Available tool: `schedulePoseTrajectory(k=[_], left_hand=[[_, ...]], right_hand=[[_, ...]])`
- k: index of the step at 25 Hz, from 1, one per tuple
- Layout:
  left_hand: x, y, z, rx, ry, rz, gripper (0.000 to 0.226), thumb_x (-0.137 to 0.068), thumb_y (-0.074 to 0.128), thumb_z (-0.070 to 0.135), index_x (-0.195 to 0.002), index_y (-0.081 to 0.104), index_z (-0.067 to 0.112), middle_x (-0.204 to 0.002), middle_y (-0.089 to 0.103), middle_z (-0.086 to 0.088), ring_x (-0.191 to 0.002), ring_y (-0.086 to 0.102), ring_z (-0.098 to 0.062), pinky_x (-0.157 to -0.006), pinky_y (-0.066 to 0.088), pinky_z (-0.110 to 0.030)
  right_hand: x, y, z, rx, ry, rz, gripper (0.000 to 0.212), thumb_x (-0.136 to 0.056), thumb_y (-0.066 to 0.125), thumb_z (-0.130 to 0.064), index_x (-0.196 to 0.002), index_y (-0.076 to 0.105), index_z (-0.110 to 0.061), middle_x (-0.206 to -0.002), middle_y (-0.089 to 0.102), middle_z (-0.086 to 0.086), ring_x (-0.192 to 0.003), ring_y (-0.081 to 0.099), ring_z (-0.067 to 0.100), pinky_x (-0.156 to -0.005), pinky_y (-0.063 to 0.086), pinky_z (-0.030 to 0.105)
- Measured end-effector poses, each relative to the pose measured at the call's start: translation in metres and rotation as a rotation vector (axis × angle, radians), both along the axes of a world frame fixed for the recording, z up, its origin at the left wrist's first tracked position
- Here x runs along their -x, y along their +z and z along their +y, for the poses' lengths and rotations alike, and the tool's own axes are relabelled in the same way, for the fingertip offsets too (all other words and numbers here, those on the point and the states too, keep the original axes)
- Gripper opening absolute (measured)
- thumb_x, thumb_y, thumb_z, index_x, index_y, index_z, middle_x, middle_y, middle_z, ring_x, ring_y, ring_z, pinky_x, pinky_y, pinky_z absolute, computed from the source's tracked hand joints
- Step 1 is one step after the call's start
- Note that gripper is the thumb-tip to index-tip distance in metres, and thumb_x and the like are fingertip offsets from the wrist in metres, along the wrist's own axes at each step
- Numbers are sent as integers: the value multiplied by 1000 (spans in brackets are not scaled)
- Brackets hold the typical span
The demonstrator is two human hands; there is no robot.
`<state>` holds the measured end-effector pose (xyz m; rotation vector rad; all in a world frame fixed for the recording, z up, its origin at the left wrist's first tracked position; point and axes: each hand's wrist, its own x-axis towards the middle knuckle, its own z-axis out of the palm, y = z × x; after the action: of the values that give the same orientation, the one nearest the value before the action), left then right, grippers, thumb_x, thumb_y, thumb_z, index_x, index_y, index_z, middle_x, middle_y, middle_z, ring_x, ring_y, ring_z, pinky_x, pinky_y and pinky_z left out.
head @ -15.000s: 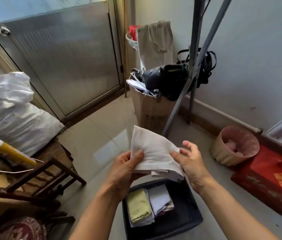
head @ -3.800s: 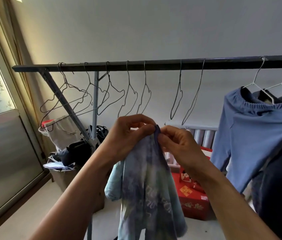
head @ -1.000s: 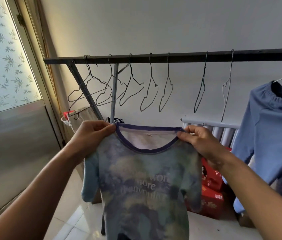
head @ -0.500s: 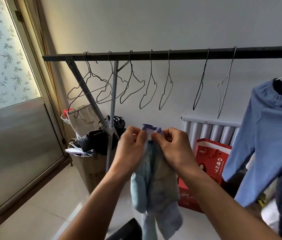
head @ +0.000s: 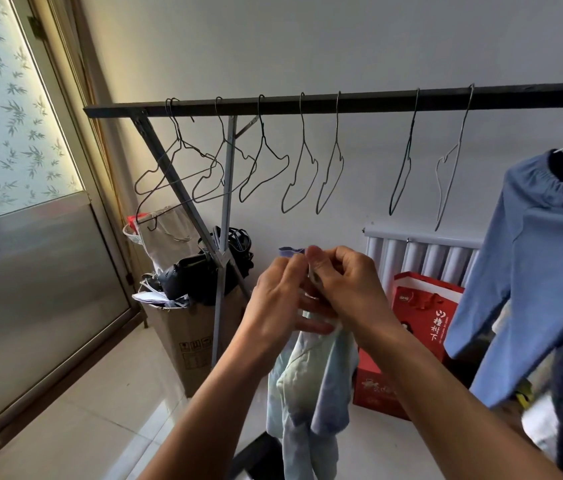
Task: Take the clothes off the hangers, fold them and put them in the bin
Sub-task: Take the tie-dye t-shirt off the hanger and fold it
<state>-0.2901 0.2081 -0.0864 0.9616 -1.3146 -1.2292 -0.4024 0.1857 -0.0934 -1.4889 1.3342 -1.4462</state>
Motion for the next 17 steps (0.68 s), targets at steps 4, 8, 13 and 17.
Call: schedulePoseTrajectory(k=[4,8,13,17], left_hand=[[-5,7,7,-32,-89,25,39,-99,41,44,-104,67,15,-93,72,-11,-74,72,-27,-62,61,-43],[-31,15,-22,464,211,-583,35,-83,67,50,-116,59,43,-122,50,1,-102,60,-6,-79,54,-21],[-31,35,-52,499,-109,-765,40,-72,76,50,-90,69,16,-85,60,7,-78,55,1,-72,45,-17],[-24,37,-62,535,-25,-628,38,-92,65,22,-68,49,-3,-62,35,5,-58,30,-2,-53,28,-18]], right_hand=[[7,4,2,-7,110,21,17,-93,63,-27,-107,62,-18,-96,70,-3,-88,68,9,-71,54,19],[23,15,-1,17,188,47,12,-94,60,-18,-104,67,-17,-95,71,-1,-90,67,10,-75,53,16],[36,25,-4,75,326,26,13,-91,64,-14,-103,69,-15,-96,73,3,-91,69,12,-79,55,22],[57,16,-6,20,304,51,17,-87,69,-12,-103,66,-17,-96,72,4,-90,69,16,-78,58,30]])
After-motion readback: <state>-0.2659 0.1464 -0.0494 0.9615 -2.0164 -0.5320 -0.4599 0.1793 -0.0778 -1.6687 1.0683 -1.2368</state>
